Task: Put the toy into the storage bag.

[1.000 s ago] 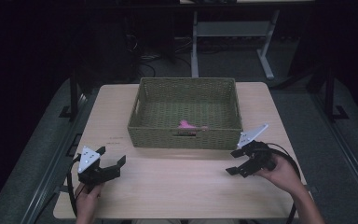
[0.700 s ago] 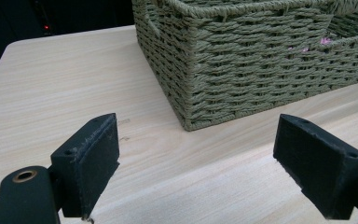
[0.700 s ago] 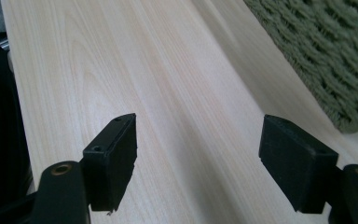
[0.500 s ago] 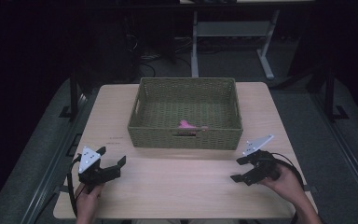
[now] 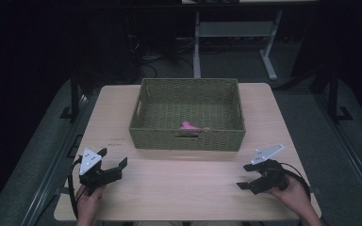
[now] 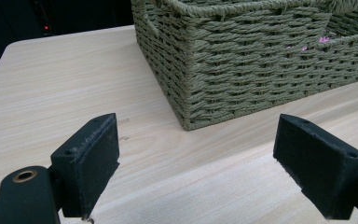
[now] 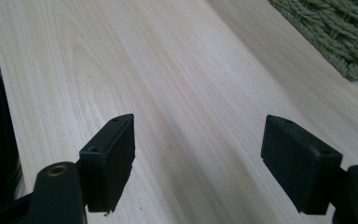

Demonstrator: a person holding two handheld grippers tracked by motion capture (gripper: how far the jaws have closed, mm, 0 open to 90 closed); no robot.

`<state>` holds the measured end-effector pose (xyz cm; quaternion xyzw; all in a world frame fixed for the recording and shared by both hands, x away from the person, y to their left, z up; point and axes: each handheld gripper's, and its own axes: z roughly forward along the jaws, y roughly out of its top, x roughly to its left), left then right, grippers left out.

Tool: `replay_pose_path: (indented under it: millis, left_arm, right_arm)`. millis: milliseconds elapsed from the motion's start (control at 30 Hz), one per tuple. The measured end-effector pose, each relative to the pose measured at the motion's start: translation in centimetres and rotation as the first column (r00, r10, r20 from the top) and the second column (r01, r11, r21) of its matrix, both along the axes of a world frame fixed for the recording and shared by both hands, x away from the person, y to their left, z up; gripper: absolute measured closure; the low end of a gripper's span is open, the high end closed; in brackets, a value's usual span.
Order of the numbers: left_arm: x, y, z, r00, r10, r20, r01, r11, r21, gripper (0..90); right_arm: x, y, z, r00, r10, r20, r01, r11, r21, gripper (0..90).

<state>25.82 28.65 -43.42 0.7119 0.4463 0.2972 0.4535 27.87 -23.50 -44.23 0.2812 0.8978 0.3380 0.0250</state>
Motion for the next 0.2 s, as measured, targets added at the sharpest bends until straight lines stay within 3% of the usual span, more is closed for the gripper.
replay_pose_path:
  millis: [200]
  left_arm:
    - [0.03,-0.05,0.01,1.0,-0.001,0.004,0.001,1.0,0.0,13.9]
  right_arm:
    - [-1.1,-0.13,-0.51,0.9993,-0.022,0.031,0.022,1.0,0.002,24.5]
